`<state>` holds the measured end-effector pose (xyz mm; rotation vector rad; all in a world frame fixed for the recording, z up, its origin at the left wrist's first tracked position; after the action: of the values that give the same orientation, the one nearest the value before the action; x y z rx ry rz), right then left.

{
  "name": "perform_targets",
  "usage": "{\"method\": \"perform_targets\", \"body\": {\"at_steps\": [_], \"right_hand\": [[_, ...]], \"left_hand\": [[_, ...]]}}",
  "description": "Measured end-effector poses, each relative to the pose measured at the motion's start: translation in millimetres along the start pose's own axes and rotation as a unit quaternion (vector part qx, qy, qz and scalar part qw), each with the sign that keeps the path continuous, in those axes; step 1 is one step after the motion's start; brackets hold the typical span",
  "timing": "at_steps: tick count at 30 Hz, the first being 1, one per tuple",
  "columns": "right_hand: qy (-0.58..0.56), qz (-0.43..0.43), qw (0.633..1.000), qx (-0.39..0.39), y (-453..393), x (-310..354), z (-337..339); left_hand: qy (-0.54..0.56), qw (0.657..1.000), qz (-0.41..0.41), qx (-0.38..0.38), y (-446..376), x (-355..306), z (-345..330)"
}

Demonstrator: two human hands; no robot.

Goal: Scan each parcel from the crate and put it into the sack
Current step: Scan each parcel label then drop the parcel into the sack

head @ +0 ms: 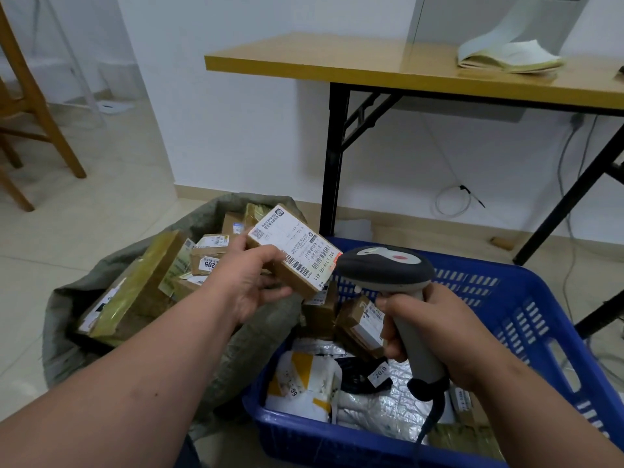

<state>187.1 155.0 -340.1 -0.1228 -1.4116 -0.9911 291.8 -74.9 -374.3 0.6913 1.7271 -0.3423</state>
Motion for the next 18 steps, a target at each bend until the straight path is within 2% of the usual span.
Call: {"method": "perform_targets", "body": {"at_steps": [8,18], "right_hand": [[0.079,0.014,0.997,-0.018,2,5,0],[0.112,0.015,0.993,-0.024,4,7,-5]], "left_hand": [[-0.09,0.995,-0.034,-0.02,-7,-1,7],[-0.11,0.993,-0.031,-0.014,-9,-1,12]]}}
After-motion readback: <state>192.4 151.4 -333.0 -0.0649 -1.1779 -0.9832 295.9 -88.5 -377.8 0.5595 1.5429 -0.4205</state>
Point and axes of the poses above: each hand's wrist, its own y-axis away from the middle knuckle, its own z-axis out of the back of the hand, x = y × z, the point moved 2 cm from there along -y, towards the middle knuckle, and after that the axes turned 15 degrees about -z, right-handed, at the moved point
